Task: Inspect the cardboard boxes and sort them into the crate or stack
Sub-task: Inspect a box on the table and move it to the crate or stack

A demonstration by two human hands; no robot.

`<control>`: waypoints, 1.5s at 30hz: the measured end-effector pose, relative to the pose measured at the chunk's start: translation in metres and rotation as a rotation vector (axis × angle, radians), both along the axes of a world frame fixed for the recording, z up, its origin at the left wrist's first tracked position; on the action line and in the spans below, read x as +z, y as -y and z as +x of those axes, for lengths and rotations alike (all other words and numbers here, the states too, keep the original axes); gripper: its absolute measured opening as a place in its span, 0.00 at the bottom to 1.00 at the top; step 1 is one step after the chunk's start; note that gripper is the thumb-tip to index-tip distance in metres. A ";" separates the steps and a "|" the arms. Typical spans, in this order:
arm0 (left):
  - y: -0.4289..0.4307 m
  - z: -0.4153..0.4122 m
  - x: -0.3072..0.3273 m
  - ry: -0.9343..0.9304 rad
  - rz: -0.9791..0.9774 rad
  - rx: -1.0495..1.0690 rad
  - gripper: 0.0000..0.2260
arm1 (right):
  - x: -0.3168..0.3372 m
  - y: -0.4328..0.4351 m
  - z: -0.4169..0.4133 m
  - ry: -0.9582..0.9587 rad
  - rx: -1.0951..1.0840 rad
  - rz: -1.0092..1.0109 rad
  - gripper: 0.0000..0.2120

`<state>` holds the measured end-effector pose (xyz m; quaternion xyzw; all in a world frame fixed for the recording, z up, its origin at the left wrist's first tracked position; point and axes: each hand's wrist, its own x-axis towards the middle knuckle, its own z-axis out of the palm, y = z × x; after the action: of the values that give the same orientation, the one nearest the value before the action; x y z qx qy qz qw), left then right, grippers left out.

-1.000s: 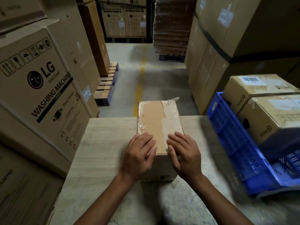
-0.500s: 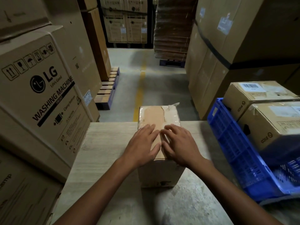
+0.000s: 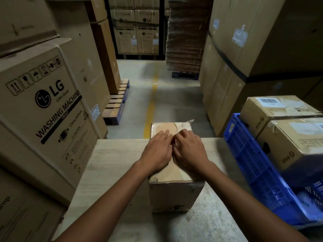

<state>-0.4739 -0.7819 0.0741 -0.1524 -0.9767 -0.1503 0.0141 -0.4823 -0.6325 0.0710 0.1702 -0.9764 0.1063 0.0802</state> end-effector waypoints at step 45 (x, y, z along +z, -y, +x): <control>0.013 0.070 -0.094 0.655 1.572 0.712 0.29 | -0.082 -0.040 0.083 0.677 -0.706 -1.413 0.27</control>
<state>-0.4041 -0.7949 -0.0194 0.2607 -0.5383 -0.7927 -0.1183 -0.3992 -0.5922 -0.0106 -0.2742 -0.6483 0.7033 -0.0997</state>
